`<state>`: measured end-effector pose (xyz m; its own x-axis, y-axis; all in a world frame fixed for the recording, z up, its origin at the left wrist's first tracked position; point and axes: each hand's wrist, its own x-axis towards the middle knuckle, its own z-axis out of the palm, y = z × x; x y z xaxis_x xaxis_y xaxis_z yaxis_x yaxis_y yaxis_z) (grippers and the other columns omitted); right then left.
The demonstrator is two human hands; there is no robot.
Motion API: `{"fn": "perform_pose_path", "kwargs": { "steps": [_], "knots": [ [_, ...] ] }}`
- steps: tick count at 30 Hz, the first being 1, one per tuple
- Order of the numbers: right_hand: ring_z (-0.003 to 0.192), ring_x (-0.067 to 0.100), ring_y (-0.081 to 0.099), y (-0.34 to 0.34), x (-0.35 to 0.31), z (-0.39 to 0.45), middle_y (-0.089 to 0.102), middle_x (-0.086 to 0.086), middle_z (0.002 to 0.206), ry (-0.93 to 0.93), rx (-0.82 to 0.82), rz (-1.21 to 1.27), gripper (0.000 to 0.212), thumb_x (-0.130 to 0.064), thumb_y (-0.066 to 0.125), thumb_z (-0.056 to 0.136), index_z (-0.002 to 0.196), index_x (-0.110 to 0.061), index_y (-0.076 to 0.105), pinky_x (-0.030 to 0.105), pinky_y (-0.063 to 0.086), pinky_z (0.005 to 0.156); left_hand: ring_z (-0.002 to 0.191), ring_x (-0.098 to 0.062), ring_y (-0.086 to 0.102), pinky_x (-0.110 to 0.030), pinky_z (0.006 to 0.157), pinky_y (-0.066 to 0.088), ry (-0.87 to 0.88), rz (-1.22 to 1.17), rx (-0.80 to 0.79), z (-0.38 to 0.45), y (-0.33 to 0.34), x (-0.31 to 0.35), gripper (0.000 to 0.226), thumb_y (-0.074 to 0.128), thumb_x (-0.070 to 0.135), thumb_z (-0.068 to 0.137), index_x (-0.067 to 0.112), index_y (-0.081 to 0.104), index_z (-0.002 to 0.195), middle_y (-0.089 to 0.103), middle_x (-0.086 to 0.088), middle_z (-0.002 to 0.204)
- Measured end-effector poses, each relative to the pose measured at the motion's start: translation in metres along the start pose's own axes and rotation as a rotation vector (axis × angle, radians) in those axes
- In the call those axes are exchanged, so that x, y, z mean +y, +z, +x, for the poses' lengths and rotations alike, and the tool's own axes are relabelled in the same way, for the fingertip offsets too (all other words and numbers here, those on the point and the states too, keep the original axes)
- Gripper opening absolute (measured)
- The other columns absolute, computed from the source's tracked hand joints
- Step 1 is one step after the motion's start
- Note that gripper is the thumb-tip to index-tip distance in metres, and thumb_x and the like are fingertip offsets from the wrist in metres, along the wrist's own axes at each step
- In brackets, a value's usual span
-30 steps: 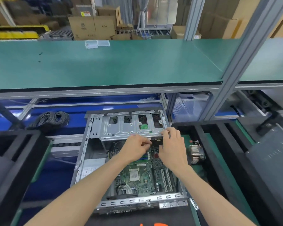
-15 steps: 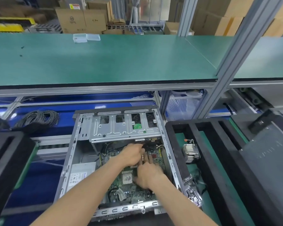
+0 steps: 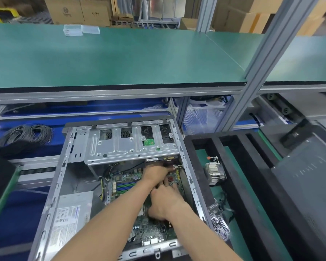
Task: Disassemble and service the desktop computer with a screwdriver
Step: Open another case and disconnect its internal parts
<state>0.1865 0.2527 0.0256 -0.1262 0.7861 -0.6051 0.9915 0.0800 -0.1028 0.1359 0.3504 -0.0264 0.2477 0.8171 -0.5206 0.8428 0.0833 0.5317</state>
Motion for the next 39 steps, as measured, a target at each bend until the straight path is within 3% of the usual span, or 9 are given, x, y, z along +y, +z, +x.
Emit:
{"fn": "perform_pose_path", "kwargs": {
  "steps": [3,7,9,14,22,25,28,33,39],
  "knots": [
    [0.153,0.041,0.006,0.003,0.0,0.001,0.013,0.026,0.163,-0.002,-0.002,-0.015,0.074,-0.034,0.053,0.091,0.153,-0.004,0.03,0.06,0.01,0.12,0.051,-0.006,0.056,-0.019,0.049,0.035,-0.055,-0.056,-0.014,0.002,0.0,0.0,0.064,0.047,0.06,0.096,0.02,0.058,0.048,0.054,0.009,0.036],
    [0.153,0.04,-0.003,0.004,0.0,0.002,0.005,0.026,0.165,-0.006,-0.015,-0.011,0.079,-0.036,0.053,0.09,0.156,-0.004,0.024,0.06,0.006,0.12,0.044,-0.008,0.056,-0.023,0.046,0.037,-0.066,-0.108,-0.005,0.001,-0.002,0.005,0.06,0.045,0.065,0.095,0.02,0.06,0.058,0.061,0.005,0.044],
    [0.153,0.04,-0.002,0.003,0.0,0.002,0.006,0.026,0.165,-0.004,-0.016,-0.002,0.079,-0.034,0.054,0.089,0.156,-0.004,0.024,0.06,0.006,0.12,0.051,-0.009,0.058,-0.023,0.046,0.037,-0.051,-0.095,0.007,0.003,0.0,0.008,0.054,0.043,0.06,0.097,0.021,0.06,0.065,0.066,0.002,0.058],
    [0.149,0.041,0.019,0.005,0.0,0.003,0.025,0.025,0.16,-0.003,-0.028,-0.002,0.07,-0.038,0.053,0.09,0.151,-0.007,0.035,0.06,0.009,0.12,0.042,-0.007,0.048,-0.023,0.044,0.033,-0.055,-0.05,0.031,0.002,0.005,0.011,0.051,0.039,0.028,0.098,0.018,0.049,0.049,0.049,0.005,0.033],
    [0.15,0.041,0.016,0.005,0.0,0.003,0.023,0.023,0.161,0.0,-0.041,-0.039,0.071,-0.04,0.052,0.091,0.152,-0.008,0.035,0.058,0.006,0.12,0.055,-0.013,0.048,-0.029,0.055,0.034,0.004,-0.007,0.098,0.0,0.008,0.014,0.048,0.041,0.025,0.097,0.018,0.047,0.05,0.053,0.001,0.052],
    [0.149,0.041,0.018,0.004,0.0,0.002,0.027,0.023,0.16,-0.002,-0.049,-0.045,0.069,-0.04,0.051,0.092,0.151,-0.008,0.037,0.059,0.006,0.12,0.06,-0.017,0.059,-0.027,0.065,0.044,0.009,-0.021,0.098,-0.002,0.01,0.012,0.051,0.041,0.024,0.095,0.016,0.054,0.046,0.056,0.002,0.041],
    [0.15,0.041,0.017,0.005,0.0,0.002,0.027,0.023,0.16,0.001,-0.049,-0.045,0.069,-0.038,0.052,0.09,0.151,-0.007,0.038,0.059,0.005,0.121,0.057,-0.015,0.059,-0.025,0.063,0.042,0.002,-0.044,0.087,-0.005,0.01,0.012,0.051,0.042,0.023,0.091,0.015,0.055,0.042,0.053,0.004,0.034],
    [0.149,0.041,0.018,0.004,0.0,0.003,0.027,0.023,0.16,0.002,-0.053,-0.04,0.071,-0.041,0.052,0.089,0.151,-0.008,0.037,0.059,0.008,0.12,0.076,-0.023,0.059,-0.028,0.067,0.04,0.007,-0.075,0.102,-0.004,0.006,0.016,0.045,0.044,0.024,0.096,0.016,0.047,0.052,0.067,-0.007,0.07],
    [0.151,0.04,0.015,0.005,-0.001,0.003,0.024,0.023,0.161,0.007,-0.055,-0.054,0.072,-0.041,0.052,0.089,0.151,-0.009,0.037,0.06,0.007,0.12,0.053,-0.01,0.049,-0.023,0.051,0.033,-0.003,-0.062,0.11,-0.006,0.006,0.013,0.047,0.045,0.021,0.093,0.016,0.049,0.046,0.052,0.004,0.041]
  ]
}}
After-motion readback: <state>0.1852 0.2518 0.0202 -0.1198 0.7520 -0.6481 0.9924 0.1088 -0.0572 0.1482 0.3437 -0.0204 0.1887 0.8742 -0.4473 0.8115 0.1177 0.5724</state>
